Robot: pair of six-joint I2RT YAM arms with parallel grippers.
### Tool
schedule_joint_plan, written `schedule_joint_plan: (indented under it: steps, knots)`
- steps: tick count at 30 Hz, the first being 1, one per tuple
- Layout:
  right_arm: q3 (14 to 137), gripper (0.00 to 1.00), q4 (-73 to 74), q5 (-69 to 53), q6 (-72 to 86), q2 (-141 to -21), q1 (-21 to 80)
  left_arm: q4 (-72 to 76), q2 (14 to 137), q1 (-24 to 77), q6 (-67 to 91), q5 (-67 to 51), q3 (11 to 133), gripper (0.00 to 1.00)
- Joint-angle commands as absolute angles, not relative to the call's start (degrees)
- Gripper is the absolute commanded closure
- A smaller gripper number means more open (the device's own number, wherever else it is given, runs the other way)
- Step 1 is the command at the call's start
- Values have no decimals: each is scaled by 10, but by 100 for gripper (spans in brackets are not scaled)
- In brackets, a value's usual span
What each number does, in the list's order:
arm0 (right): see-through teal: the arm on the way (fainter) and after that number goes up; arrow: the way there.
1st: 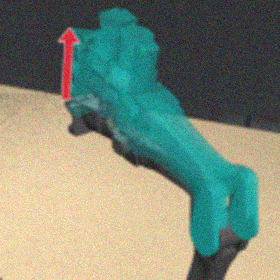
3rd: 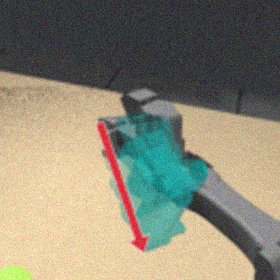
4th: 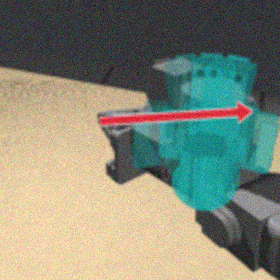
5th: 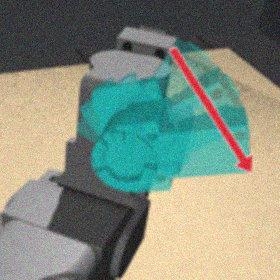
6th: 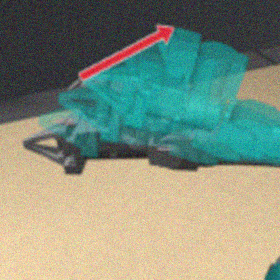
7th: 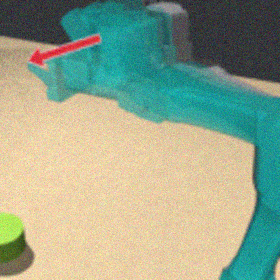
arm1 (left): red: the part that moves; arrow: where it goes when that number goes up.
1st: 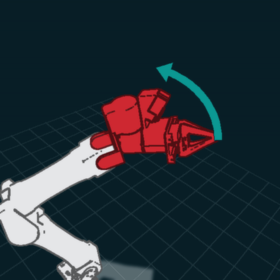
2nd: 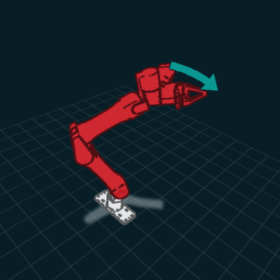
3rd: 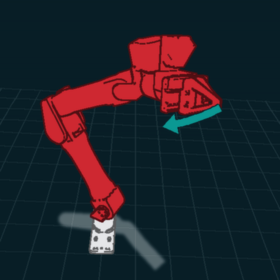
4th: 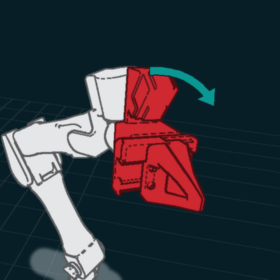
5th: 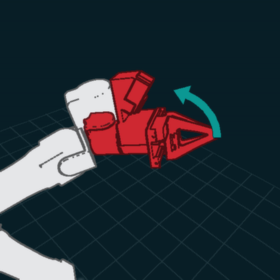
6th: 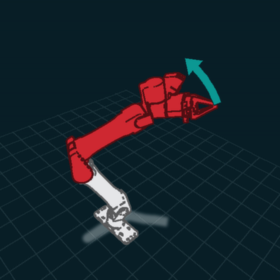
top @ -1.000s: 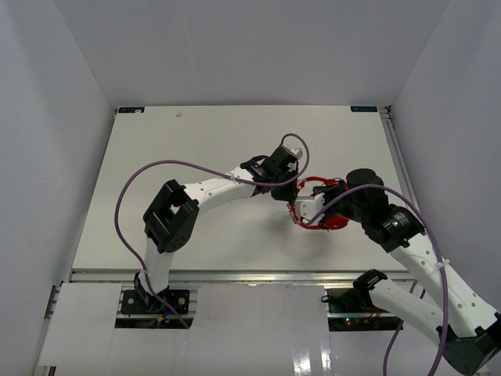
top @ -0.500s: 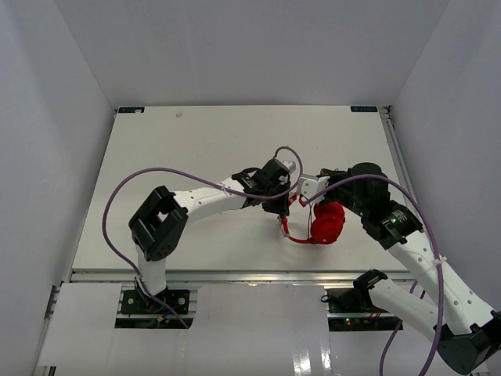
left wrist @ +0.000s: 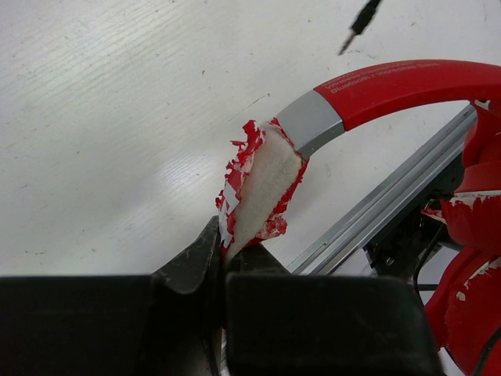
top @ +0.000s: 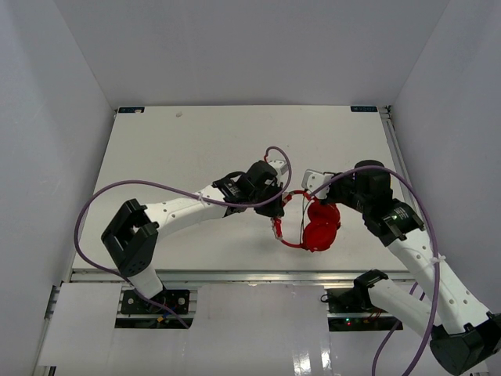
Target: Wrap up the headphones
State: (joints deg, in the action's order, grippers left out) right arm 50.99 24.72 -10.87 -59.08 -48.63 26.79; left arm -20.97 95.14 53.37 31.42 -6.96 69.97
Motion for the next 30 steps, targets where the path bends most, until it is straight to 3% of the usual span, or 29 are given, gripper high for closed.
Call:
schedule_joint_plan:
  steps: [1,16,30]
  knots:
    - [548,92,267,-184,-506,-523,235,-173,911,541,306,-99,707,100]
    - [556,92,260,-318,-395,-581,113,-181,861,542,299,-74,696,100]
    - [536,87,205,-495,-298,-636,102,-194,846,541,298,-77,727,100]
